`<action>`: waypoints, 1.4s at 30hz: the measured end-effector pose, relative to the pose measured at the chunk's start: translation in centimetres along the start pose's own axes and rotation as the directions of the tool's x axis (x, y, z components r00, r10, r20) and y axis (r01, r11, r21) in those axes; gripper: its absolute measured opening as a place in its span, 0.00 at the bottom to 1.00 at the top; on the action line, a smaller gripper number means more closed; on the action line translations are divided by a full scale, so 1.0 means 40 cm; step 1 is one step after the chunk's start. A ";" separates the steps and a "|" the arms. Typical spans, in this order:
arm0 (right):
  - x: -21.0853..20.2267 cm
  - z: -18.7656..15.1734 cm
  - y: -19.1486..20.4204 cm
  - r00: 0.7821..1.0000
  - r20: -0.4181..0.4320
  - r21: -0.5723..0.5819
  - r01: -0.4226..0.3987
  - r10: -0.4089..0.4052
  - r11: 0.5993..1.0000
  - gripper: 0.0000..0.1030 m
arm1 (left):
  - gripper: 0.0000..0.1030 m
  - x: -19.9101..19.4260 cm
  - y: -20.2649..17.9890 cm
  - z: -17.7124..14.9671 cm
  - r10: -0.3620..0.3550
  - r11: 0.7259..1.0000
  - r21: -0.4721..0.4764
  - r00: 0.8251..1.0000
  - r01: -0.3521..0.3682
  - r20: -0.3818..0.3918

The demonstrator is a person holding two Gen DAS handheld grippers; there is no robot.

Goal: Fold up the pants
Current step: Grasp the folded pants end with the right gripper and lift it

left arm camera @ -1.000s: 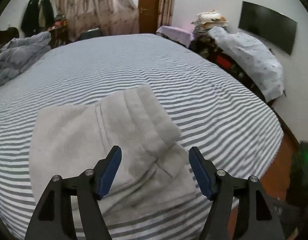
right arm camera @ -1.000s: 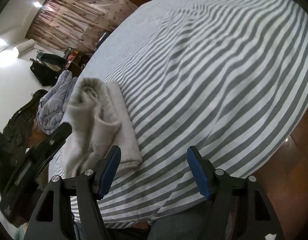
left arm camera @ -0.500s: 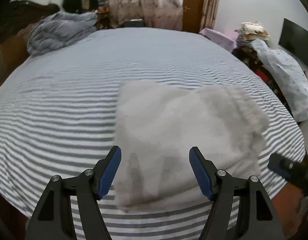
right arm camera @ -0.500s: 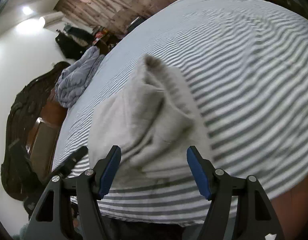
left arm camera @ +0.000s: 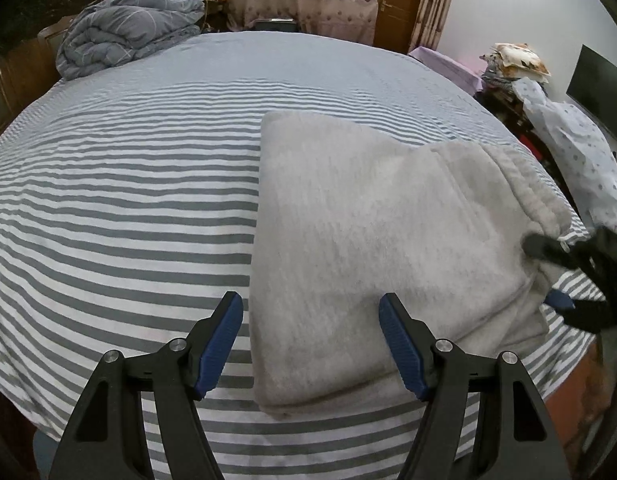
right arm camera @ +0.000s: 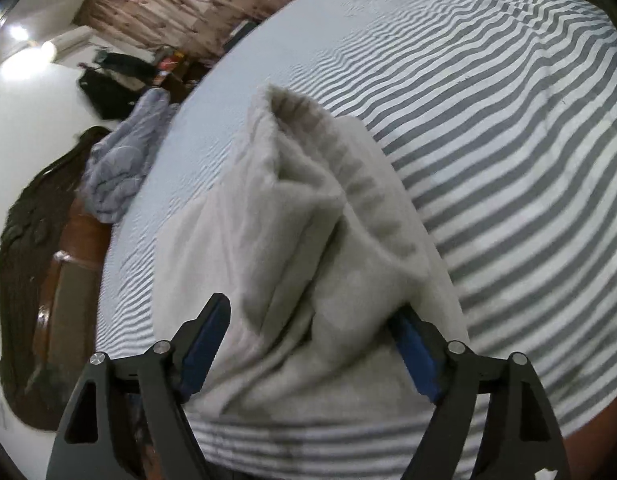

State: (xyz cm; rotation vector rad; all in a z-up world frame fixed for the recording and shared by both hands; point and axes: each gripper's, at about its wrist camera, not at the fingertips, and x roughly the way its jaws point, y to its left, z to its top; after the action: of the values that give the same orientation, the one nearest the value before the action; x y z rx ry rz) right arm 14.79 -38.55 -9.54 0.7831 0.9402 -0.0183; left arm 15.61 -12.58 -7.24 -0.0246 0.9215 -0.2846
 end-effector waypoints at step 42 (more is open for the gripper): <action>-0.075 -0.015 -0.088 0.996 0.036 -0.016 0.085 -0.084 0.996 0.76 | 0.76 0.008 0.049 0.022 -0.081 0.996 0.015 0.992 0.083 -0.095</action>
State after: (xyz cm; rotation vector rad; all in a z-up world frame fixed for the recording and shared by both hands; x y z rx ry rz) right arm 11.37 -41.69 -9.65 0.7241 0.9383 -0.0969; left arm 16.94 -10.87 -7.21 -0.0319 1.0133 -0.3734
